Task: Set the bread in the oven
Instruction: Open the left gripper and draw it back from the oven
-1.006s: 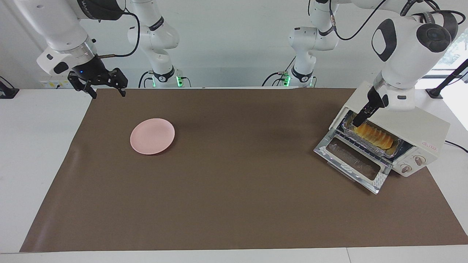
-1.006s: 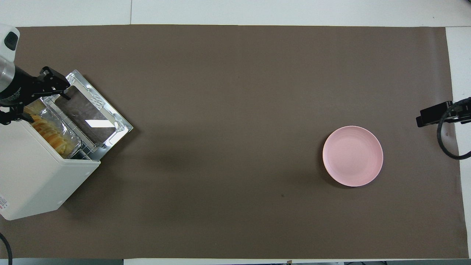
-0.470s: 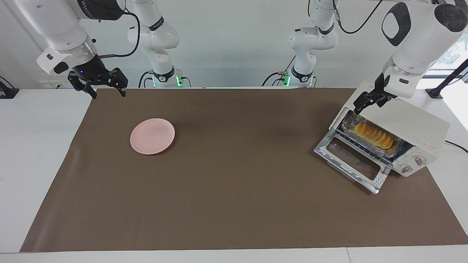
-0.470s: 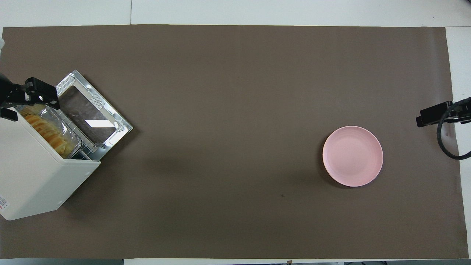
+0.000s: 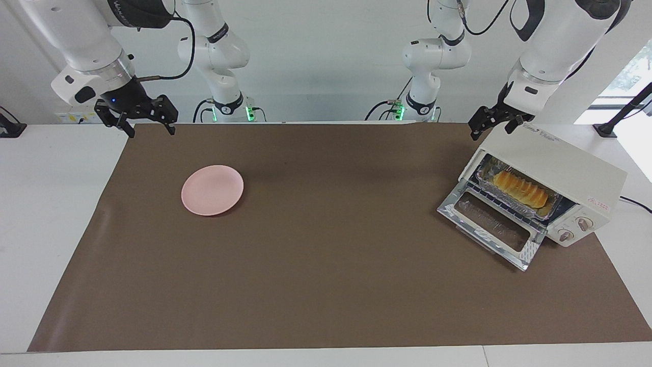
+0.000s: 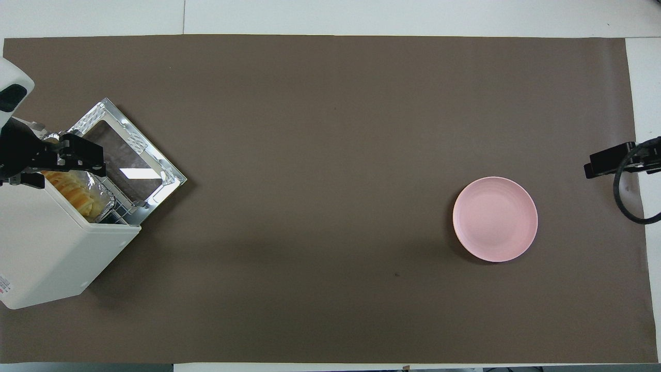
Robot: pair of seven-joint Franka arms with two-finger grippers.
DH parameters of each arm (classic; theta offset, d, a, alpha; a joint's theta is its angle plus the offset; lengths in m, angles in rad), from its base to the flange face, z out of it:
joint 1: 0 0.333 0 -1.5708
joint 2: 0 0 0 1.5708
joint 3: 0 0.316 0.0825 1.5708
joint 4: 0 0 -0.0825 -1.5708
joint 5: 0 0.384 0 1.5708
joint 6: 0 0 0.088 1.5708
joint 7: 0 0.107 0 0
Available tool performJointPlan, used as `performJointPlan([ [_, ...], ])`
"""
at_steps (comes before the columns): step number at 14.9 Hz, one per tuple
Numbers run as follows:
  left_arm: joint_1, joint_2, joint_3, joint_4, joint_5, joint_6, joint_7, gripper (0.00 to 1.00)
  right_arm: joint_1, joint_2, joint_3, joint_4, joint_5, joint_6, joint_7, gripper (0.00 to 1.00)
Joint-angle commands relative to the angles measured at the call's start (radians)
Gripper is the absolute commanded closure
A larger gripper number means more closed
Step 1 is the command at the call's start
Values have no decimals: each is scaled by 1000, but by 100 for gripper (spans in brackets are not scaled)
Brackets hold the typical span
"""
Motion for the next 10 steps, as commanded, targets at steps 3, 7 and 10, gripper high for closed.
performJointPlan([
  [3, 17, 6, -8, -3, -24, 6, 68, 0, -9, -22, 7, -24, 13, -6, 10, 0],
  [7, 23, 6, -6, -13, -24, 7, 89, 0, -9, -22, 7, -24, 13, -6, 10, 0],
  [10, 54, 9, -11, -7, -25, 0, 170, 0, -9, -22, 7, -24, 13, -5, 10, 0],
])
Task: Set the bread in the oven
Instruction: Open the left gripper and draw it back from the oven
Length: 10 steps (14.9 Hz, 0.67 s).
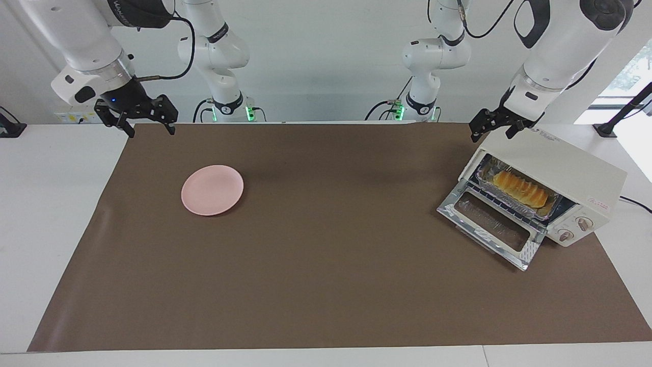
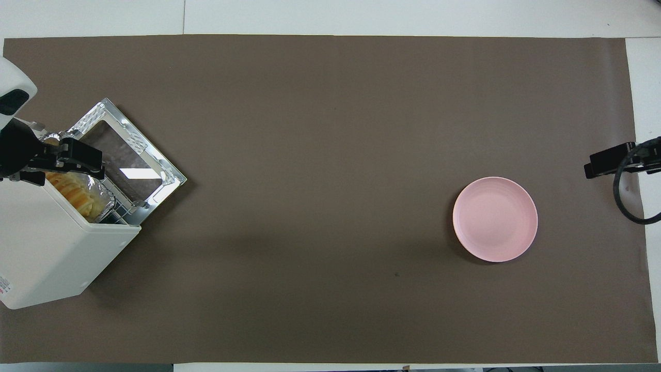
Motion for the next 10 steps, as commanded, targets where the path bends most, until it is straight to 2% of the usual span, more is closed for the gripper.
performJointPlan([
  [1, 35, 3, 0, 2, -23, 0, 73, 0, -9, -22, 7, -24, 13, -5, 10, 0],
  [7, 36, 12, 46, 6, -33, 5, 115, 0, -9, -22, 7, -24, 13, -5, 10, 0],
  [10, 30, 11, 35, 2, -32, 9, 107, 0, -9, -22, 7, -24, 13, -6, 10, 0],
])
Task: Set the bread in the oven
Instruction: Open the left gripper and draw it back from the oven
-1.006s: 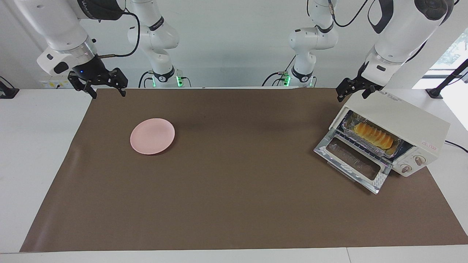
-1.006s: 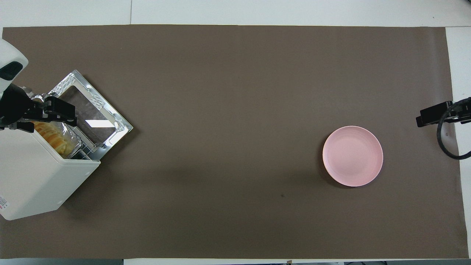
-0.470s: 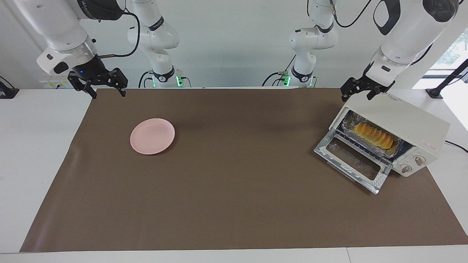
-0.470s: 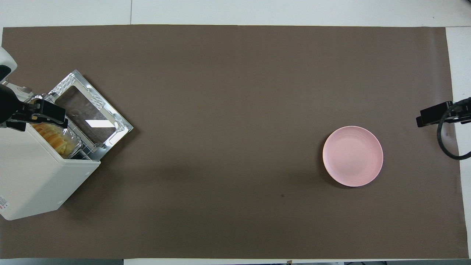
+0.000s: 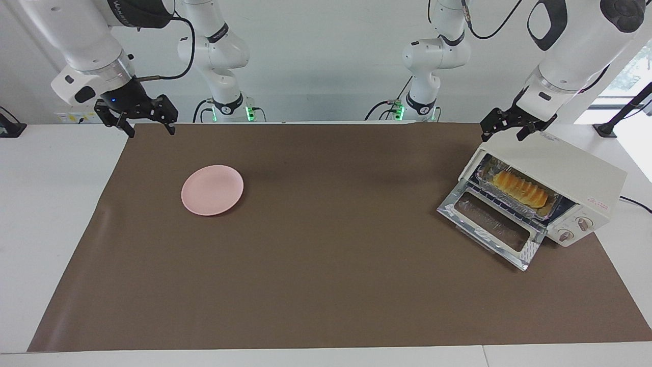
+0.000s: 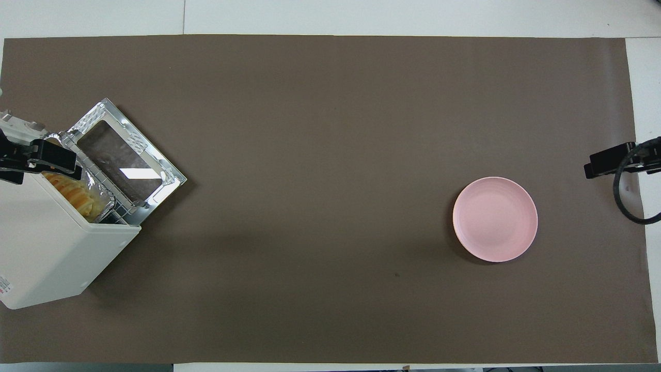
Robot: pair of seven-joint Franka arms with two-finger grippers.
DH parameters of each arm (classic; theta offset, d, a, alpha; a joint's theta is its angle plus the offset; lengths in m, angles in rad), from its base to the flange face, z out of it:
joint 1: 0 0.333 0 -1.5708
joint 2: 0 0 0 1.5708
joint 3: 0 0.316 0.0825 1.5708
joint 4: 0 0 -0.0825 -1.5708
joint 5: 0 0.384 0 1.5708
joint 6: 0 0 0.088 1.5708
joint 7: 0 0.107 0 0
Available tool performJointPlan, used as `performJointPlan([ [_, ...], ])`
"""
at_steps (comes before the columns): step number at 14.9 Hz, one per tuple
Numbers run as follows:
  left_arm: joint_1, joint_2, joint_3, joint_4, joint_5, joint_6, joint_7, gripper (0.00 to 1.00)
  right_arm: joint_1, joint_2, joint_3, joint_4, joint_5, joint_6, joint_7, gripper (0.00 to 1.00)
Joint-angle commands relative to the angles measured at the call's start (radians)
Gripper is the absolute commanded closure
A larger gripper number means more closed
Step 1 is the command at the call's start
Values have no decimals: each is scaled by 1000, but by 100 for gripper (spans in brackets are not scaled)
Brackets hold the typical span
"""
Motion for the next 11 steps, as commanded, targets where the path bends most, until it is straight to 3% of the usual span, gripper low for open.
performJointPlan([
  [1, -2, 5, -6, 2, -21, 7, 9, 0, -9, -22, 7, -24, 13, -6, 10, 0],
  [11, -3, -3, -18, -29, -31, 21, -8, 0, -9, -22, 7, -24, 13, -5, 10, 0],
])
